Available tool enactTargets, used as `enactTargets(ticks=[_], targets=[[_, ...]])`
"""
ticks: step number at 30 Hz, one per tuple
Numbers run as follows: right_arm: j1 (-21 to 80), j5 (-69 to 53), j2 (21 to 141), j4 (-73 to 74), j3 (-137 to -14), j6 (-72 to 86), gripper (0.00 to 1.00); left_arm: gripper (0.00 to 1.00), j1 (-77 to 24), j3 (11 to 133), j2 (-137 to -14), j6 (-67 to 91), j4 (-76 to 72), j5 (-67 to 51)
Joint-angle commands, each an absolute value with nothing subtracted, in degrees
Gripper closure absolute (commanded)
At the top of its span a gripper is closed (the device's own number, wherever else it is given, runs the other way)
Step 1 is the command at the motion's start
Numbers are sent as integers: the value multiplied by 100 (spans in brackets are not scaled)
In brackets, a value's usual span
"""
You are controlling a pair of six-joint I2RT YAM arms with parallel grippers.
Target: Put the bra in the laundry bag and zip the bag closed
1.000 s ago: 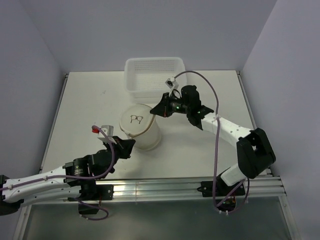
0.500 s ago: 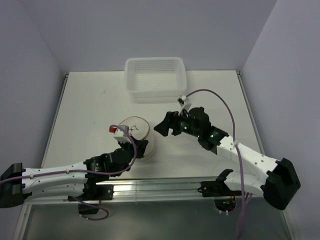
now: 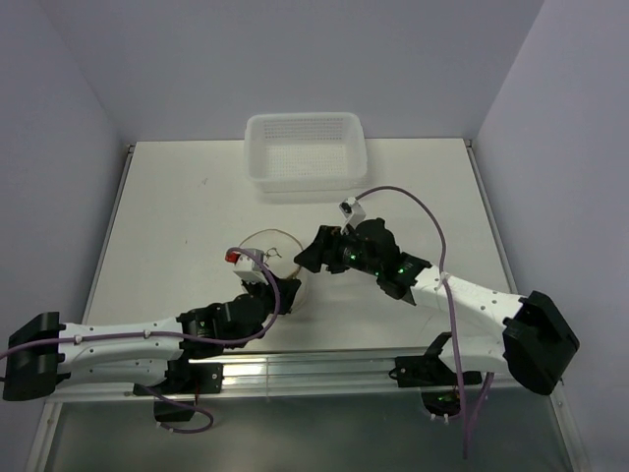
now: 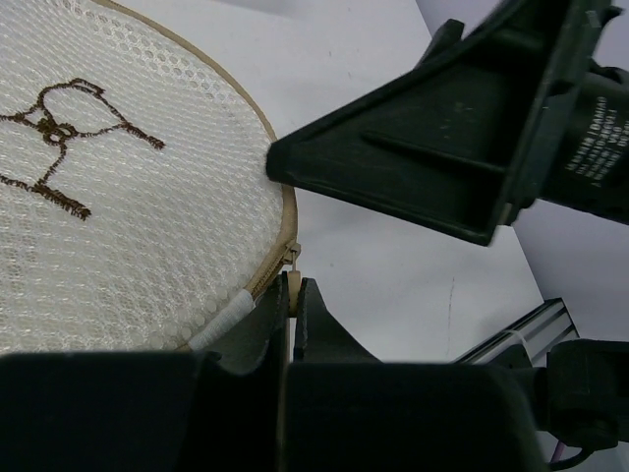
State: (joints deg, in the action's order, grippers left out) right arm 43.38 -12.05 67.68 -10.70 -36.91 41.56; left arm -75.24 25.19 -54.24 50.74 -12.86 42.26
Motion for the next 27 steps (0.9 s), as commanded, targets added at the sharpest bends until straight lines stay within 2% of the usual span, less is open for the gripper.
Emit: enactTargets(ticks=[1, 3, 4, 5, 6, 7, 8, 14, 21, 27], targets=[[4386, -1081, 7057, -1477, -4069, 4307, 20, 100, -7576, 2610, -5423, 5142, -1573, 4175], [4386, -1020, 7172, -1529, -4113, 4315, 31, 100, -7576, 2628, -5405, 5054, -1556, 4184], [4386, -1020, 7189, -1625, -4105, 4333, 42, 100, -7576, 2637, -5405, 5028, -1556, 4175], [4386, -1011, 7224, -1687, -4122, 4368, 66, 100, -7576, 2637, -5405, 5019, -1538, 4175], [4386, -976, 7242, -1661, -4157, 4368, 81, 100, -7576, 2637, -5397, 5010, -1521, 4184], [4377, -923, 7251, -1635, -4183, 4359, 93, 100, -7576, 2628, -5379, 5018, -1486, 4192], [4377, -801, 7234, -1600, -4210, 4333, 100, 100, -7576, 2611, -5362, 5027, -1459, 4192], [4097, -615, 7382, -1162, -4727, 3834, 100, 100, -7576, 2426, -4975, 5212, -663, 4403], [3824, -466, 7620, -800, -5089, 3165, 100, 100, -7594, 2250, -3799, 5589, 683, 4851], [3814, -1090, 7778, -993, -5072, 3093, 100, 100, -7594, 2232, -3533, 5424, 774, 4949]])
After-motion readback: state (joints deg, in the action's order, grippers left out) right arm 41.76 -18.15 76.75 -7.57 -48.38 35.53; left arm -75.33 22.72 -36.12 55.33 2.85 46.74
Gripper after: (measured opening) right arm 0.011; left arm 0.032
